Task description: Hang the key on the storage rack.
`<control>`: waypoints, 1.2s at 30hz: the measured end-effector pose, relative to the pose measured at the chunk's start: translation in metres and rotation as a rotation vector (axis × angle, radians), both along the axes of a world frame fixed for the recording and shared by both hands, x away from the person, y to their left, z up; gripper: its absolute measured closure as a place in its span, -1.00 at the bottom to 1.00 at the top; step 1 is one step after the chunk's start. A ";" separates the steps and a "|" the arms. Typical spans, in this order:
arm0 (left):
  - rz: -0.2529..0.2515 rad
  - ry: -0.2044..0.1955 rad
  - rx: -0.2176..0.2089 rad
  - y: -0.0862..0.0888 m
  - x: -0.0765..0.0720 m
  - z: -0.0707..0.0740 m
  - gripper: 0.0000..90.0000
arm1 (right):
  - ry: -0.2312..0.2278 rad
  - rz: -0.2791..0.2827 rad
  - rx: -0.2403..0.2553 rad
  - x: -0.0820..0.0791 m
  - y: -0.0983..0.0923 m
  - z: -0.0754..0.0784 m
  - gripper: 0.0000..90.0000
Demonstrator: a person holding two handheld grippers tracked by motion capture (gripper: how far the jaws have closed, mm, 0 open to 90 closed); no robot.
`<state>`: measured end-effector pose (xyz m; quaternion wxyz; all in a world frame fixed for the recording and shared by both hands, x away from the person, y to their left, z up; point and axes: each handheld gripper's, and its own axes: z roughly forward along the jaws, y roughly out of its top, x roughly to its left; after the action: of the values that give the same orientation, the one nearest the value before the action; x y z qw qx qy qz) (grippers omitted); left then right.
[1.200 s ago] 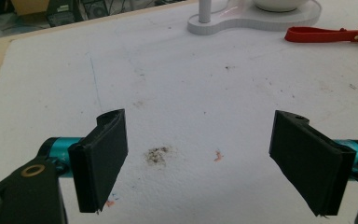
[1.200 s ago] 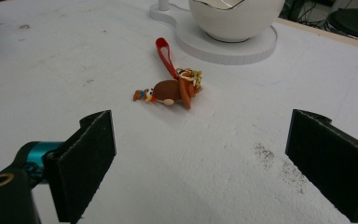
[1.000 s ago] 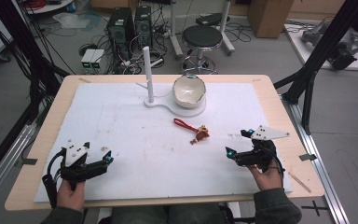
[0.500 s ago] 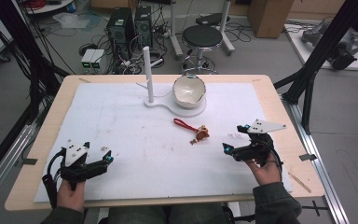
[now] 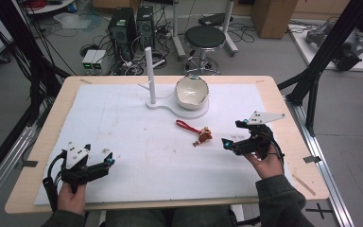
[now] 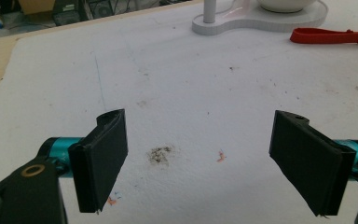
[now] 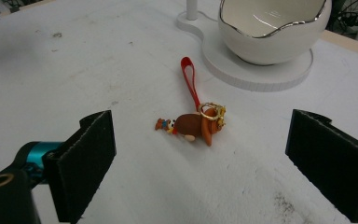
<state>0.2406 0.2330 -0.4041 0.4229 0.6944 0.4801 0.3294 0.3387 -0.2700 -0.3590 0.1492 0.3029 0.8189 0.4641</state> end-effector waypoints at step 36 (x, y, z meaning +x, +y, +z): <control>-0.009 -0.003 -0.004 -0.001 0.002 0.000 -0.56 | 0.032 0.059 -0.118 0.061 0.061 0.028 -0.64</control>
<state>0.2431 0.2316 -0.4039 0.4264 0.6952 0.4771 0.3275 0.3998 -0.2088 -0.3315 0.1401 0.2768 0.8556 0.4144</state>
